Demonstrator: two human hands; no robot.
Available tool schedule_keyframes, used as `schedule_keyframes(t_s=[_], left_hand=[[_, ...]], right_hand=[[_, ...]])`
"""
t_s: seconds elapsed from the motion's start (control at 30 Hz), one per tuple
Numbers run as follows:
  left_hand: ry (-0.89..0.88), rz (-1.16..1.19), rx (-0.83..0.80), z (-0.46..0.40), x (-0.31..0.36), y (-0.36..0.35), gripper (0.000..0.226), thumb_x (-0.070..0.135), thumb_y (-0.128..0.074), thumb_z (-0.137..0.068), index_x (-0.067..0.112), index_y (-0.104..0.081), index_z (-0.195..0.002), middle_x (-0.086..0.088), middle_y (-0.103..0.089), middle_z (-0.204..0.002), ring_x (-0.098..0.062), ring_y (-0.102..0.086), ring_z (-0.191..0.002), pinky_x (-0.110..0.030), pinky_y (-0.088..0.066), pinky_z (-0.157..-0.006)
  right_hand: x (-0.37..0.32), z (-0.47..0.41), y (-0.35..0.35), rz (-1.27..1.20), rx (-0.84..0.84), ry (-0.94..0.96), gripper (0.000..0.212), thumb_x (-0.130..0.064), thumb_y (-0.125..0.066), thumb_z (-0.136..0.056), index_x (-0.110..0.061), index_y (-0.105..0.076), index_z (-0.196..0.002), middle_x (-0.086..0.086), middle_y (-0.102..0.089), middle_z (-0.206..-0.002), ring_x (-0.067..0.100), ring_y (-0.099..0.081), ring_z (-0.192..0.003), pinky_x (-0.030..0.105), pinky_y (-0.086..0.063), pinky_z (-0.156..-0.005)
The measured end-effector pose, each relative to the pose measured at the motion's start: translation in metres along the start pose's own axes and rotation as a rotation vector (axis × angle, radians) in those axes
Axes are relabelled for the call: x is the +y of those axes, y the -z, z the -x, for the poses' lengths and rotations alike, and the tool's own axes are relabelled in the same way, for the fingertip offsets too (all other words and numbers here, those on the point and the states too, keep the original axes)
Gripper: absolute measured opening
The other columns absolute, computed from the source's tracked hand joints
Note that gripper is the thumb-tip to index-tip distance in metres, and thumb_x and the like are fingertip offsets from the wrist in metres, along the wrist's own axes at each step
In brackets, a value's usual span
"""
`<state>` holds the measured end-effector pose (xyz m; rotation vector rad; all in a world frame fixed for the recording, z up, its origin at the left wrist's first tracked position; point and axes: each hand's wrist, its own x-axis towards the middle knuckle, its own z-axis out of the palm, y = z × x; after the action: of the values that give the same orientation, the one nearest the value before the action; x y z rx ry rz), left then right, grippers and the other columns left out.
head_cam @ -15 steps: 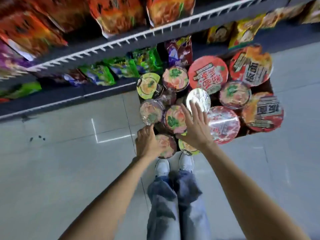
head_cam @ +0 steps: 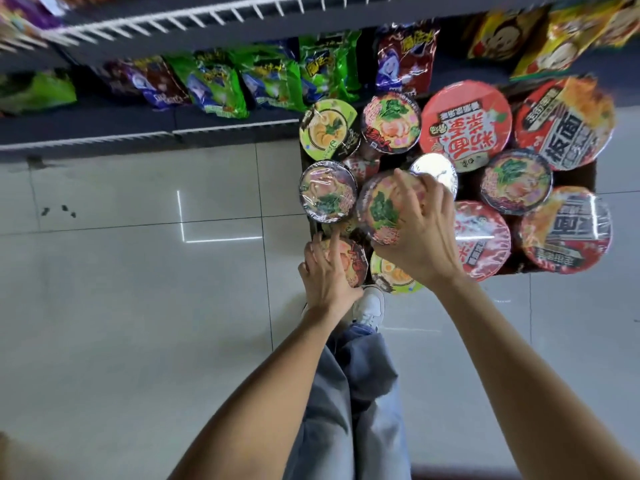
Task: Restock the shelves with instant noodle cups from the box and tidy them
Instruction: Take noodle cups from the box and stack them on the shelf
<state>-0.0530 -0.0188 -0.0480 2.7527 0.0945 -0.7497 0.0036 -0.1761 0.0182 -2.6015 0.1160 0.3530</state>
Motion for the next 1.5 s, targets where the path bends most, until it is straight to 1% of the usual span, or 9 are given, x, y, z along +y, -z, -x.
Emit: schedule_keyframes(t_s=[0.27,0.43,0.6,0.73,0.9,1.0,1.13,1.3,1.5], left_hand=[[0.096,0.388,0.071,0.074,-0.01,0.142,0.116,0.053,-0.077,-0.047,0.023,-0.021,-0.144,-0.009,-0.02,-0.138,-0.025,-0.02,-0.127,-0.03,-0.024,-0.108],[0.022,0.395,0.145,0.135,-0.021,0.291,0.114,0.061,-0.075,-0.057,0.025,-0.015,-0.147,-0.007,-0.025,-0.134,-0.023,-0.024,-0.125,-0.032,-0.026,-0.108],[-0.119,0.494,0.176,0.192,-0.035,0.418,0.113,0.048,-0.081,-0.052,0.036,-0.018,-0.145,0.006,-0.011,-0.14,-0.023,-0.02,-0.133,-0.035,-0.033,-0.11],[-0.206,0.581,0.314,0.231,-0.057,0.491,0.112,0.04,-0.089,-0.053,0.036,-0.023,-0.143,0.011,-0.007,-0.145,-0.016,-0.03,-0.132,-0.032,-0.036,-0.109],[-0.191,0.799,0.526,0.273,-0.112,0.567,0.108,0.048,-0.088,-0.051,0.043,-0.026,-0.139,0.011,-0.032,-0.139,-0.002,-0.043,-0.121,-0.023,-0.043,-0.099],[-0.268,1.045,0.607,0.297,-0.155,0.616,0.107,0.045,-0.092,-0.044,0.053,-0.03,-0.131,0.018,-0.044,-0.13,0.0,-0.052,-0.117,-0.019,-0.049,-0.087],[-0.361,1.237,0.724,0.322,-0.208,0.692,0.117,0.03,-0.083,-0.046,0.036,-0.023,-0.146,0.009,-0.049,-0.132,-0.006,-0.055,-0.116,-0.025,-0.052,-0.087],[-0.527,1.177,0.801,0.34,-0.242,0.803,0.103,0.033,-0.083,-0.047,0.04,-0.034,-0.137,0.01,-0.052,-0.128,-0.01,-0.055,-0.115,-0.042,-0.048,-0.098],[-0.745,0.871,1.009,0.34,-0.238,0.935,0.111,0.04,-0.082,-0.047,0.032,-0.029,-0.144,0.011,-0.045,-0.136,-0.003,-0.053,-0.116,-0.028,-0.047,-0.1]], right_hand=[[-0.075,0.065,0.118,-0.479,0.082,-0.199,0.097,-0.035,-0.082,-0.066,-0.023,-0.029,-0.146,0.014,-0.02,-0.145,0.026,-0.022,-0.135,0.048,-0.029,-0.107],[-0.163,0.099,0.224,-0.499,-0.005,-0.063,0.094,-0.055,-0.077,-0.065,-0.028,-0.034,-0.144,0.002,-0.023,-0.144,0.022,-0.031,-0.132,0.035,-0.033,-0.105],[-0.26,0.117,0.313,-0.568,-0.021,0.073,0.081,-0.044,-0.077,-0.066,-0.036,-0.04,-0.137,-0.005,-0.021,-0.145,0.01,-0.03,-0.127,0.024,-0.031,-0.102],[-0.325,0.12,0.351,-0.708,-0.05,0.209,0.095,-0.051,-0.078,-0.06,-0.037,-0.032,-0.142,-0.008,-0.033,-0.144,0.012,-0.039,-0.129,0.036,-0.036,-0.108],[-0.409,0.121,0.359,-0.971,-0.145,0.301,0.091,-0.052,-0.084,-0.055,-0.057,-0.037,-0.133,-0.005,-0.044,-0.142,0.023,-0.048,-0.125,0.041,-0.04,-0.102],[-0.473,0.127,0.357,-1.142,-0.213,0.339,0.104,-0.059,-0.09,-0.032,-0.057,-0.046,-0.126,0.003,-0.063,-0.101,0.021,-0.062,-0.075,0.031,-0.051,-0.067],[-0.569,0.136,0.362,-1.278,-0.15,0.436,0.119,-0.059,-0.091,-0.023,-0.035,-0.047,-0.131,0.0,-0.067,-0.114,0.015,-0.069,-0.094,0.028,-0.055,-0.071],[-0.672,0.134,0.408,-1.313,-0.056,0.556,0.099,-0.066,-0.086,-0.024,-0.013,-0.061,-0.103,-0.001,-0.072,-0.092,0.016,-0.069,-0.085,0.033,-0.055,-0.073],[-0.758,0.129,0.501,-1.39,0.13,0.875,0.058,-0.057,-0.077,-0.055,-0.023,-0.064,-0.101,-0.005,-0.073,-0.098,0.014,-0.069,-0.093,0.038,-0.057,-0.079]])
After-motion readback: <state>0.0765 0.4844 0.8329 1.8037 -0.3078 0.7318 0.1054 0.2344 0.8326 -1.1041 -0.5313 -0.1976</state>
